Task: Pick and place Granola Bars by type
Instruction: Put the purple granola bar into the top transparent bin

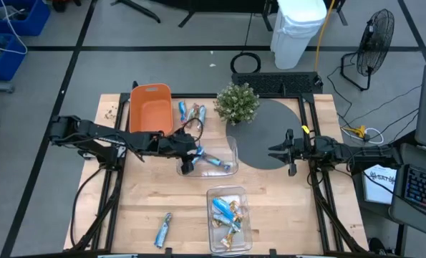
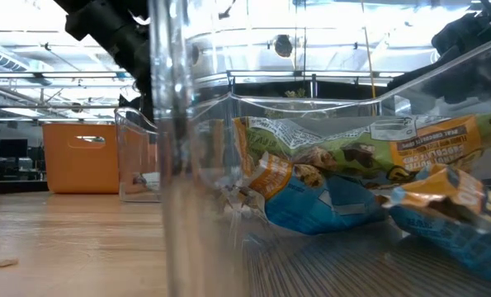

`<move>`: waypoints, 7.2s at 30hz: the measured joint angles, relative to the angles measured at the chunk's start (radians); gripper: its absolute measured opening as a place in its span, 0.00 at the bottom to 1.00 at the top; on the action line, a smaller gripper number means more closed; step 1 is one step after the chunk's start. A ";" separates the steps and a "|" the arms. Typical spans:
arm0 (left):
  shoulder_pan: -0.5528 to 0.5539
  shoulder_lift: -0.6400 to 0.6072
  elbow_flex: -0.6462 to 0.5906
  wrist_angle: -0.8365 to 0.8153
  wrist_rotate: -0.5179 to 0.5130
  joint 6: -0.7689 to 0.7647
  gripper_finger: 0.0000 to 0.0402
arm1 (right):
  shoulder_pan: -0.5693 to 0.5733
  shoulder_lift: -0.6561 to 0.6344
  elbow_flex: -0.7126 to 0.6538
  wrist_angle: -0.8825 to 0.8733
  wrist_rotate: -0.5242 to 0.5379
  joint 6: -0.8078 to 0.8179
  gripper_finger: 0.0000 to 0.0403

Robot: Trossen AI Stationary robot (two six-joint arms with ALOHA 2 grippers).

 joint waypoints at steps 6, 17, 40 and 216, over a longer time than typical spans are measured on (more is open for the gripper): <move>0.000 -0.067 0.033 0.010 0.235 -0.034 0.53 | 0.000 0.000 0.000 0.000 0.000 0.000 0.22; -0.131 -0.264 0.088 -0.129 0.573 -0.126 0.52 | 0.000 0.018 0.000 -0.001 0.000 0.000 0.22; -0.933 -0.138 0.088 -0.235 0.158 -0.805 0.05 | 0.000 0.022 0.000 0.000 0.000 0.000 0.22; -0.434 -0.064 0.003 -0.780 0.277 -1.651 0.63 | 0.000 0.023 0.000 0.000 0.000 0.000 0.22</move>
